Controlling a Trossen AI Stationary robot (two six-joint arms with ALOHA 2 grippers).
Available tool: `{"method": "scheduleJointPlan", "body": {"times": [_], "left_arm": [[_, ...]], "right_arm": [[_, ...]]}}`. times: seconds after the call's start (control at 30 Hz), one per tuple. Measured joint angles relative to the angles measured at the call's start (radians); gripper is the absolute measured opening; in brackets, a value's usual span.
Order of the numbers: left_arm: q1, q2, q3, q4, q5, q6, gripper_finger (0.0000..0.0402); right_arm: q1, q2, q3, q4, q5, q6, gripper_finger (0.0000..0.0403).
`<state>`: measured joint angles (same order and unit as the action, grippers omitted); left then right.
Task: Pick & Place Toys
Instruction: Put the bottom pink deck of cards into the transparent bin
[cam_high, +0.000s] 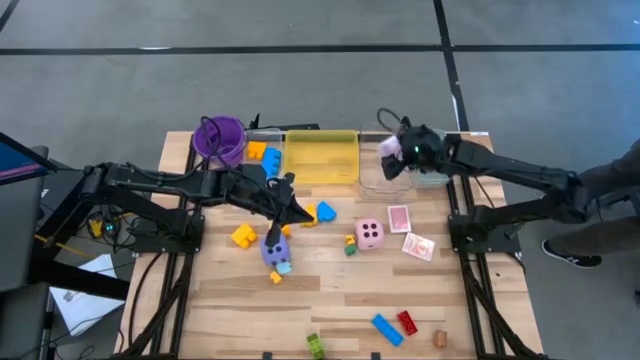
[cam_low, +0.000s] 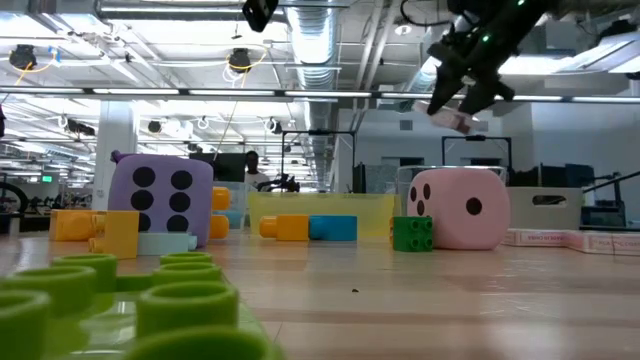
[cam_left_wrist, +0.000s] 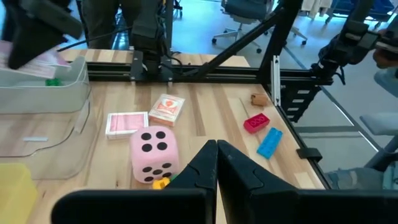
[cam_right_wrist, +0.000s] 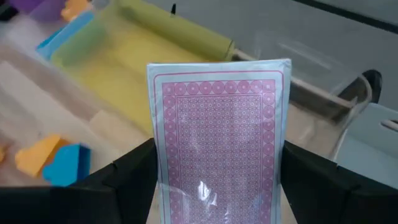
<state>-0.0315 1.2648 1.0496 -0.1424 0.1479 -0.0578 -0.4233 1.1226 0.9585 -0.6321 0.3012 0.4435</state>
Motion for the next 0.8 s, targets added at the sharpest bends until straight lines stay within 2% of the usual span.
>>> {"method": "scheduleJointPlan", "body": {"times": [0.17,0.33,0.5,0.63,0.8], "left_arm": [[0.000,-0.015,0.000,-0.051,-0.019,0.001,0.0000],[0.000,-0.108,0.000,-0.179,-0.031,-0.004,0.0000],[0.000,-0.228,0.000,-0.190,-0.193,0.014,0.0000],[0.000,-0.304,0.001,-0.195,-0.343,0.106,0.0000],[0.005,-0.337,0.001,-0.191,-0.428,0.184,0.0000]], "right_arm": [[-0.077,0.057,0.000,0.141,-0.125,-0.052,0.0279],[-0.091,0.108,0.000,0.256,-0.165,-0.103,0.0279],[-0.093,0.139,0.000,0.331,-0.173,-0.179,0.0279],[-0.114,0.140,0.000,0.331,-0.172,-0.216,0.0279],[-0.150,0.122,0.000,0.291,-0.173,-0.218,0.0279]]}}
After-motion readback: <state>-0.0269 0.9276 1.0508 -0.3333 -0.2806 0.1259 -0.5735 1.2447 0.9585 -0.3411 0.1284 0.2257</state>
